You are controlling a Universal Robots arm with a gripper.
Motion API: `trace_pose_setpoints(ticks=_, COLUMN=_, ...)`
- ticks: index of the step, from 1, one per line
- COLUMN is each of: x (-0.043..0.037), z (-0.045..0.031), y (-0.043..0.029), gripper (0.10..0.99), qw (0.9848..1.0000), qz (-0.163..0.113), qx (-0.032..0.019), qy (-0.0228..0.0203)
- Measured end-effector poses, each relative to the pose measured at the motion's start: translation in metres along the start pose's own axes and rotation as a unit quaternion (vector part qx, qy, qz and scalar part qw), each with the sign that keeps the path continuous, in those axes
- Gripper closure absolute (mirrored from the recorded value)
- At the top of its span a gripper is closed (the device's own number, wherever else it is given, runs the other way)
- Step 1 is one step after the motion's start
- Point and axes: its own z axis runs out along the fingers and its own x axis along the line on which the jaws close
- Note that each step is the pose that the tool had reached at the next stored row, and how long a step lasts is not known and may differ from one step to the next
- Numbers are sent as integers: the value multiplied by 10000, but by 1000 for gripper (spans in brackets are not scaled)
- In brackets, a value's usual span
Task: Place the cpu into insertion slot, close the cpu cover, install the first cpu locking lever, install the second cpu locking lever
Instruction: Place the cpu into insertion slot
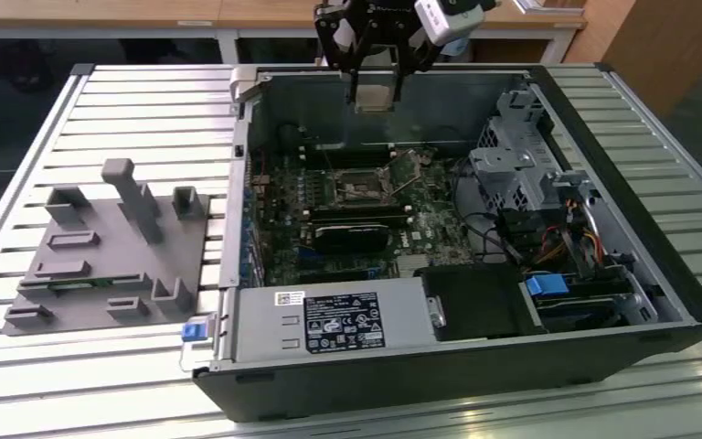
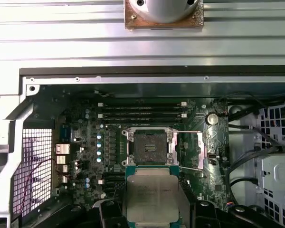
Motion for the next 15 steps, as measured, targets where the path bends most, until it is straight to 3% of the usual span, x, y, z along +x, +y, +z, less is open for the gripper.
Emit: trace_pose_setpoints(ticks=15, x=0, z=1, y=0, gripper=561, qw=9993, qz=372, qx=-6, qy=-33)
